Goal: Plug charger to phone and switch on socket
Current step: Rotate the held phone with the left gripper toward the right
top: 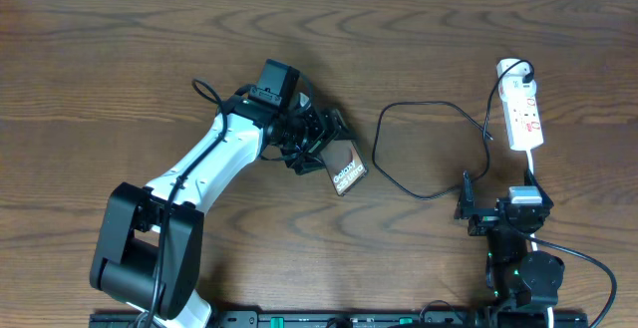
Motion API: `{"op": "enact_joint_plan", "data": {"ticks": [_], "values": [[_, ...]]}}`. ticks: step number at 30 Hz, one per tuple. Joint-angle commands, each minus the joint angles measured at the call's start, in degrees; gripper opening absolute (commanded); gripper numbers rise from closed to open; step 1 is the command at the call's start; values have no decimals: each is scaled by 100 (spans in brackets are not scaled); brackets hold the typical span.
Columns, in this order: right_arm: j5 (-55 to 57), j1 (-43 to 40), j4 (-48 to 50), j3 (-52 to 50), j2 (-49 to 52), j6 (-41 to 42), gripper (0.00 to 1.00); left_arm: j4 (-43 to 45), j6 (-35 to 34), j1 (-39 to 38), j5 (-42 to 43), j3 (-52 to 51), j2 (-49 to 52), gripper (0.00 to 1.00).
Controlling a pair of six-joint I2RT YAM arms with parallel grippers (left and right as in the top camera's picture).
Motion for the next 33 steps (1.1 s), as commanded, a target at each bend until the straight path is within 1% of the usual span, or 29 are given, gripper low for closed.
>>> {"op": "enact_joint_plan", "data": {"ticks": [1,8,16,20,33], "values": [[22,33,-13,-13,-20,46,99,26,-114,33,1080,28,-96,52],[22,33,-13,-13,-20,48,99,31,-118,33,1965,28,-96,52],[22,33,-13,-13,-20,46,99,50,-289,68,2472,28,-96,52],[22,33,-13,-13,-20,46,99,50,-284,136,2618,28,-96,52],[22,33,-13,-13,-20,46,99,50,-282,177,2614,28,-96,52]]}}
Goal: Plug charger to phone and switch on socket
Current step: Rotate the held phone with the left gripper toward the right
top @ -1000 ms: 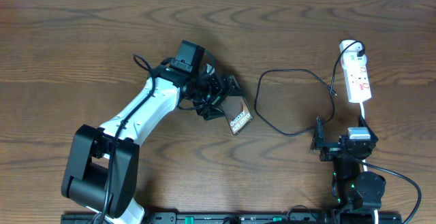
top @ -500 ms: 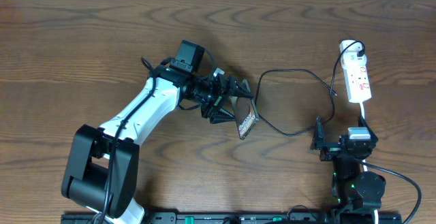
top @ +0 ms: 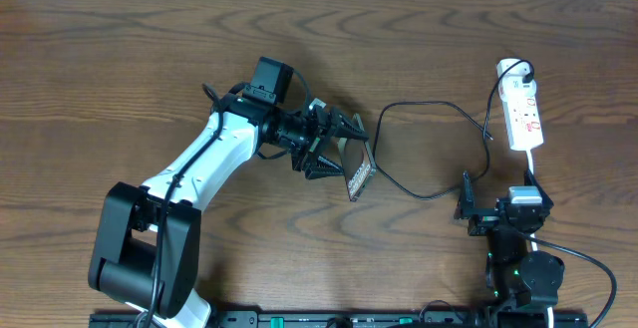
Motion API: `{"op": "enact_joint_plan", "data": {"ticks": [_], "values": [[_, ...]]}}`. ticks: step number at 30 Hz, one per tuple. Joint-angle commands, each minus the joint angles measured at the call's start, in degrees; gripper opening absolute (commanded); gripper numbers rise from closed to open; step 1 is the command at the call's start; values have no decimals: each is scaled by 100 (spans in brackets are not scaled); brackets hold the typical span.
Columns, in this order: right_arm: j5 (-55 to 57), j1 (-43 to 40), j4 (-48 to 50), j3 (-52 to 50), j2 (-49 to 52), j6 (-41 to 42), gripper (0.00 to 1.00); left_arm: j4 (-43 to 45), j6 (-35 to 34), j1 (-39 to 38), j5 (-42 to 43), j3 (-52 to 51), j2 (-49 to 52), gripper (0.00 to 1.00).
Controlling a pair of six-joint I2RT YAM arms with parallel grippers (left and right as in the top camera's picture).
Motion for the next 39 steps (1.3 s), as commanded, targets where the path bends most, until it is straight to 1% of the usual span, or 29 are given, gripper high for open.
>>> {"op": "enact_joint_plan", "data": {"ticks": [1,14,18,23,29,34,35,39], "values": [[22,33,-13,-13,-20,46,99,17,-9,24,313,28,-96,52],[22,33,-13,-13,-20,48,99,17,-4,24,310,28,-96,52],[22,33,-13,-13,-20,48,99,24,107,24,262,28,-96,52],[22,33,-13,-13,-20,46,99,35,422,24,129,28,-96,52],[22,33,-13,-13,-20,48,99,35,581,24,-437,28,-96,52],[22,33,-13,-13,-20,46,99,35,619,24,-1156,28,-96,52],[22,33,-13,-13,-20,46,99,37,619,24,-1432,28,-96,52],[22,33,-11,-13,-20,39,99,37,614,24,-1895,28,-96,52]]}}
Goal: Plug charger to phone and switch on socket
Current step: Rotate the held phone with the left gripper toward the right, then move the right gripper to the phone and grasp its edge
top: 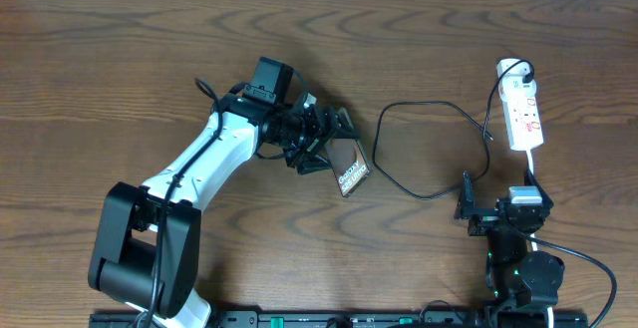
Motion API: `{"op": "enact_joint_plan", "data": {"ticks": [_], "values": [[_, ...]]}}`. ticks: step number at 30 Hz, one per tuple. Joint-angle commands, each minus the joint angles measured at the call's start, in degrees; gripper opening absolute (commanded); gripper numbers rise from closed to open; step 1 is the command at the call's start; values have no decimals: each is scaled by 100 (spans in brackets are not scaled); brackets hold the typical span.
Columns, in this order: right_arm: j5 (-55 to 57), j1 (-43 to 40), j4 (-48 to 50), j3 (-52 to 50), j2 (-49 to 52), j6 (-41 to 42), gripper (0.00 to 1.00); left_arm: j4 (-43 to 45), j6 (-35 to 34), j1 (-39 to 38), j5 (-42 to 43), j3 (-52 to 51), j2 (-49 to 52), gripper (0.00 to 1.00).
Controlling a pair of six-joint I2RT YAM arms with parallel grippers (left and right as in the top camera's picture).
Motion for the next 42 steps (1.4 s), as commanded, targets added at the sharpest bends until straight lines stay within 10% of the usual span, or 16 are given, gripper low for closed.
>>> {"op": "enact_joint_plan", "data": {"ticks": [1,14,25,42], "values": [[90,33,-7,-13,-20,22,99,33,133,24,-621,28,-96,52],[59,33,37,-13,-20,256,99,31,136,24,-772,28,-96,52],[-2660,33,162,-13,-17,6017,99,28,133,24,-772,28,-96,52],[-2415,33,28,387,188,4747,98,31,131,24,-772,28,-96,52]]}}
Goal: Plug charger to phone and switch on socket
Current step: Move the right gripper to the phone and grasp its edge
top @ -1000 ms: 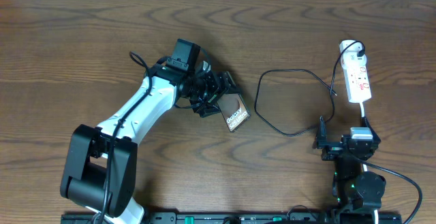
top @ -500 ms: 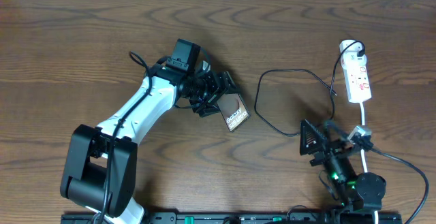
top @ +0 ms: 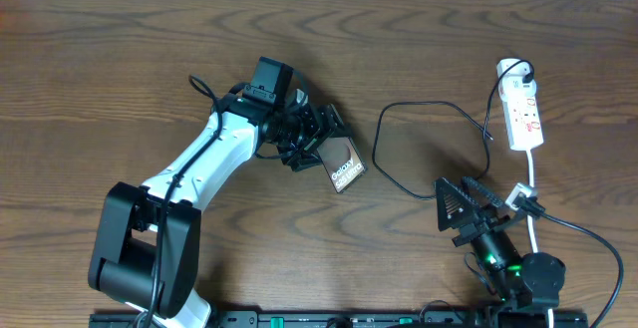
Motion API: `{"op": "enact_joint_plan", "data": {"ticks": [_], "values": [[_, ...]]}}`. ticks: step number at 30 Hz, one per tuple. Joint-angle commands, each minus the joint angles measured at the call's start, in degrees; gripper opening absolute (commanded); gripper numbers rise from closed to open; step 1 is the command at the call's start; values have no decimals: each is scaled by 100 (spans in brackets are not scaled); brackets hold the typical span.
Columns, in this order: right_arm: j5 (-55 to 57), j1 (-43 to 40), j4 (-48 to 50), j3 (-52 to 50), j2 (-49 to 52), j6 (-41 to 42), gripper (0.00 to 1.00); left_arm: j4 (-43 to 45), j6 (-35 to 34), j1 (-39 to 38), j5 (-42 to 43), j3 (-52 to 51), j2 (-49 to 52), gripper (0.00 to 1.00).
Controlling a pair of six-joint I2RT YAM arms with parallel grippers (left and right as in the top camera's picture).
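Note:
The dark phone, with a light label at its lower end, lies tilted at mid-table. My left gripper is shut on its upper-left end. The black charger cable loops from the phone's right across to the white socket strip, where its plug sits at the top. I cannot make out the cable's free end. My right gripper stands open at the lower right, pointing left. Its fingers are spread wide just below the cable's lowest bend, with nothing visible between them.
The strip's white lead runs down past the right arm towards the table's front edge. Dark wooden table all round; the left arm's white links cross the lower left.
The right gripper, which stood folded and pointing away from the front edge, now lies tilted to the left with its fingers spread open. The left gripper and phone have shifted slightly up-left.
The left gripper held the phone flat beside the cable loop. Then it had the phone tipped on edge, further right. Later the phone was back down flat, where it stays. The right arm stayed still near the front edge until now.

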Motion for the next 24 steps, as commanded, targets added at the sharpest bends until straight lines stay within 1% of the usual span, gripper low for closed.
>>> {"op": "enact_joint_plan", "data": {"ticks": [1,2,3,7,11,13,15,17,20,24], "values": [[96,33,-240,507,256,-511,98,31,50,24,101,28,-96,52],[125,33,-376,662,363,-597,98,31,50,24,101,28,-96,52],[166,33,-706,1080,686,-835,98,31,50,24,101,28,-96,52],[275,33,-1517,2098,1576,-1252,99,31,50,24,101,28,-96,52],[293,35,-2651,3311,2662,-1611,99,31,50,24,105,28,-96,52],[317,72,-3379,3971,3226,-1891,99,28,48,24,109,28,-96,52],[332,160,-3921,4424,3668,-2212,99,28,48,24,125,28,-96,52],[337,295,-4188,4590,4004,-2435,99,28,48,24,125,28,-96,52],[337,586,-4256,4430,4413,-2420,99,28,46,24,125,28,-96,52],[476,1086,-3991,3919,4881,-1843,99,31,31,24,125,28,-96,51]]}}
